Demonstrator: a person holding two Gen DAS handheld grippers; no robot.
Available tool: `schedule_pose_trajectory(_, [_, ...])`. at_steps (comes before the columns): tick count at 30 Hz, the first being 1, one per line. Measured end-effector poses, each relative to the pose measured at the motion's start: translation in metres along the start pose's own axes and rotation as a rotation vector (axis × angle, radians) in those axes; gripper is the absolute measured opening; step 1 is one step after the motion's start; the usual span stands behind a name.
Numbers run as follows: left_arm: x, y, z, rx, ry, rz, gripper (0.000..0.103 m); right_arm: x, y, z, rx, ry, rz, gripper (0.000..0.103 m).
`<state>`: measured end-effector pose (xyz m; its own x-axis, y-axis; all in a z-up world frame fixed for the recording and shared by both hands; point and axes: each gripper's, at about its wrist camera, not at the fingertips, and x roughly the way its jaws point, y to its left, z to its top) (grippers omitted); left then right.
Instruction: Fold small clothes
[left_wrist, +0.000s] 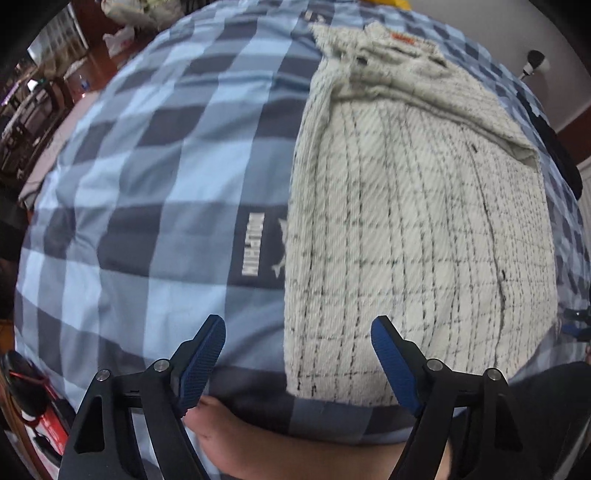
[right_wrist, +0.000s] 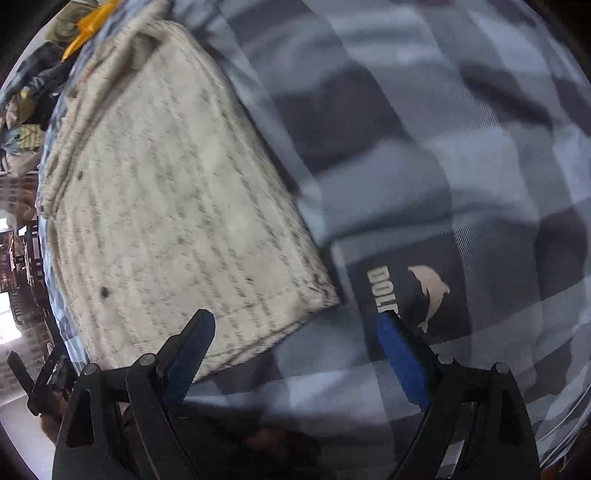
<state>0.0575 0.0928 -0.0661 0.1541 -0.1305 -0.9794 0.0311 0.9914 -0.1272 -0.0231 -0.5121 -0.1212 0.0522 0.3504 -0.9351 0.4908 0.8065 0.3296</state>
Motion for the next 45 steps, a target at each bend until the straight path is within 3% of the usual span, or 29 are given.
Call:
schedule_pose_trajectory(7, [0.027,-0.006,-0.005,-0.001,0.128,-0.078,0.08,0.029,0.002,0.009,0.009,0.052,0.06,0.087])
schedule_pose_trajectory(11, [0.053,-0.009,-0.009,-0.024,0.249,-0.132,0.08,0.038,0.005,0.018,-0.004,0.057,0.074,0.087])
schedule_pose_trajectory(16, [0.077,-0.016,-0.016,0.014,0.331,-0.064,0.08,0.047,0.008,0.023,0.006,0.06,0.054,0.087])
schedule_pose_trajectory(18, [0.084,-0.023,-0.021,0.057,0.349,-0.031,0.075,0.049,0.006,0.025,0.008,0.058,0.053,0.087])
schedule_pose_trajectory(20, [0.089,-0.03,-0.025,0.095,0.358,0.007,0.062,0.05,0.011,0.027,-0.014,0.064,0.038,0.087])
schedule_pose_trajectory(21, [0.09,-0.034,-0.026,0.104,0.352,0.015,0.058,0.05,0.013,0.027,-0.023,0.064,0.033,0.087])
schedule_pose_trajectory(23, [0.089,-0.039,-0.026,0.115,0.339,0.023,0.035,0.051,0.015,0.029,-0.025,0.045,0.032,0.08])
schedule_pose_trajectory(25, [0.086,-0.047,-0.022,0.121,0.327,0.015,0.02,0.049,0.018,0.029,-0.026,0.033,0.009,0.044])
schedule_pose_trajectory(26, [0.084,-0.051,-0.021,0.133,0.316,0.02,0.014,0.049,0.018,0.031,-0.026,0.038,0.021,0.033])
schedule_pose_trajectory(27, [0.081,-0.055,-0.022,0.146,0.304,0.021,0.012,0.049,0.02,0.032,-0.022,0.051,0.065,0.012])
schedule_pose_trajectory(29, [0.076,-0.061,-0.013,0.148,0.293,0.008,0.007,0.046,0.021,0.032,-0.016,0.05,0.157,0.011])
schedule_pose_trajectory(32, [0.055,-0.06,-0.006,0.096,0.239,-0.053,0.007,0.036,0.035,0.033,-0.036,0.016,0.23,0.008])
schedule_pose_trajectory(39, [-0.033,-0.047,0.021,-0.081,0.019,-0.314,0.006,-0.024,0.076,0.026,-0.123,-0.122,0.393,0.007])
schedule_pose_trajectory(45, [-0.093,-0.061,0.02,-0.001,-0.059,-0.336,0.006,-0.079,0.108,0.006,-0.217,-0.253,0.44,0.007])
